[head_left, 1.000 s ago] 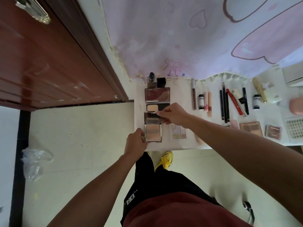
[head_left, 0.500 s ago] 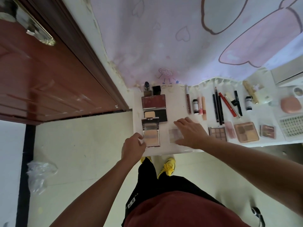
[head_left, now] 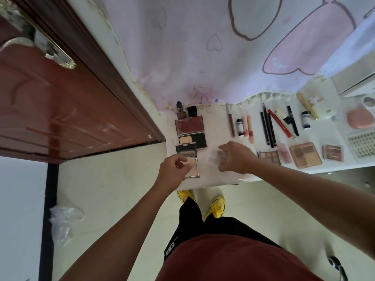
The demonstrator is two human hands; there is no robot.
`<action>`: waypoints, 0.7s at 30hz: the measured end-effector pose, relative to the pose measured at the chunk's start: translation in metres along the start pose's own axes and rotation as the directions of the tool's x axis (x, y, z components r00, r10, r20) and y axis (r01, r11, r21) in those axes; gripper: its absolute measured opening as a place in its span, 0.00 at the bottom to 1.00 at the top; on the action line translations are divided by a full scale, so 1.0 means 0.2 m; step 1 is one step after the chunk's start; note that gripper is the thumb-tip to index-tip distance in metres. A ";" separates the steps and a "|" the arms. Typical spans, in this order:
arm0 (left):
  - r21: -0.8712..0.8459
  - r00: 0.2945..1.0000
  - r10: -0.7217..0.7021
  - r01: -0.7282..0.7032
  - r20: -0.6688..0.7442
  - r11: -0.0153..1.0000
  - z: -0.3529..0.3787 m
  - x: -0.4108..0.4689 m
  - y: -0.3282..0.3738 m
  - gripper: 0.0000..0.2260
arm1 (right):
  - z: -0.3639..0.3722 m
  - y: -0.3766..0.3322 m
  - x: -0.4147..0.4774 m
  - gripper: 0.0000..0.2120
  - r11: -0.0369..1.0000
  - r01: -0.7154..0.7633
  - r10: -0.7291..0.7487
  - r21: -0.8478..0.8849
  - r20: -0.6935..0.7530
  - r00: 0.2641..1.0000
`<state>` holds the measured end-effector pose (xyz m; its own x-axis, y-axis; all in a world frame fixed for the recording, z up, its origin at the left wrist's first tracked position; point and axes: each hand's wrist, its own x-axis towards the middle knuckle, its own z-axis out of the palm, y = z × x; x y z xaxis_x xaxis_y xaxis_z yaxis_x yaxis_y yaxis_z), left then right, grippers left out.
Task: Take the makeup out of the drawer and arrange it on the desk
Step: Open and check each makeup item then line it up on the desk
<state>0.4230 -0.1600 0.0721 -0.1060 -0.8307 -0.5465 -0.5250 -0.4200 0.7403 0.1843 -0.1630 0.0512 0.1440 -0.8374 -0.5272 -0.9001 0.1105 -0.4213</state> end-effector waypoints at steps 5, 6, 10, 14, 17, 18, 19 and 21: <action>-0.330 0.992 0.047 -0.006 0.118 0.944 -0.03 -0.01 0.24 0.17 | -0.24 -0.05 -0.15 0.20 0.778 -0.053 -0.020 0.626 0.109 0.994; -0.359 0.987 0.063 -0.007 0.145 0.933 -0.03 -0.01 0.28 0.21 | -0.28 -0.06 -0.18 0.18 0.737 -0.046 -0.031 0.674 0.102 0.994; -0.378 0.963 0.137 -0.040 0.233 0.925 -0.02 -0.04 0.40 0.25 | -0.35 -0.06 -0.25 0.13 0.636 -0.004 -0.049 0.771 0.045 0.998; -0.384 0.957 0.158 -0.054 0.243 0.922 0.02 -0.07 0.46 0.20 | -0.40 -0.07 -0.31 0.11 0.618 0.046 -0.095 0.784 0.017 0.995; -0.400 0.960 0.153 -0.048 0.236 0.915 0.02 -0.08 0.48 0.26 | -0.42 -0.06 -0.35 0.10 0.601 0.066 -0.117 0.797 0.006 0.993; -0.408 0.960 0.154 -0.048 0.232 0.912 0.02 -0.08 0.49 0.27 | -0.42 -0.06 -0.36 0.10 0.589 0.068 -0.121 0.805 0.005 0.993; -0.423 0.961 0.157 -0.048 0.228 0.905 0.02 -0.08 0.49 0.27 | -0.42 -0.05 -0.36 0.10 0.582 0.070 -0.128 0.810 0.006 0.992; -0.466 0.963 0.163 -0.046 0.214 0.884 0.02 -0.09 0.50 0.26 | -0.43 -0.05 -0.37 0.11 0.578 0.085 -0.150 0.812 0.003 0.989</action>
<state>0.3687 -0.1851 0.1535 -0.3684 -0.7906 -0.4892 -0.0654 -0.5028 0.8619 0.1470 -0.1484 0.1585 0.2784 -0.8430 -0.4603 -0.1739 0.4270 -0.8874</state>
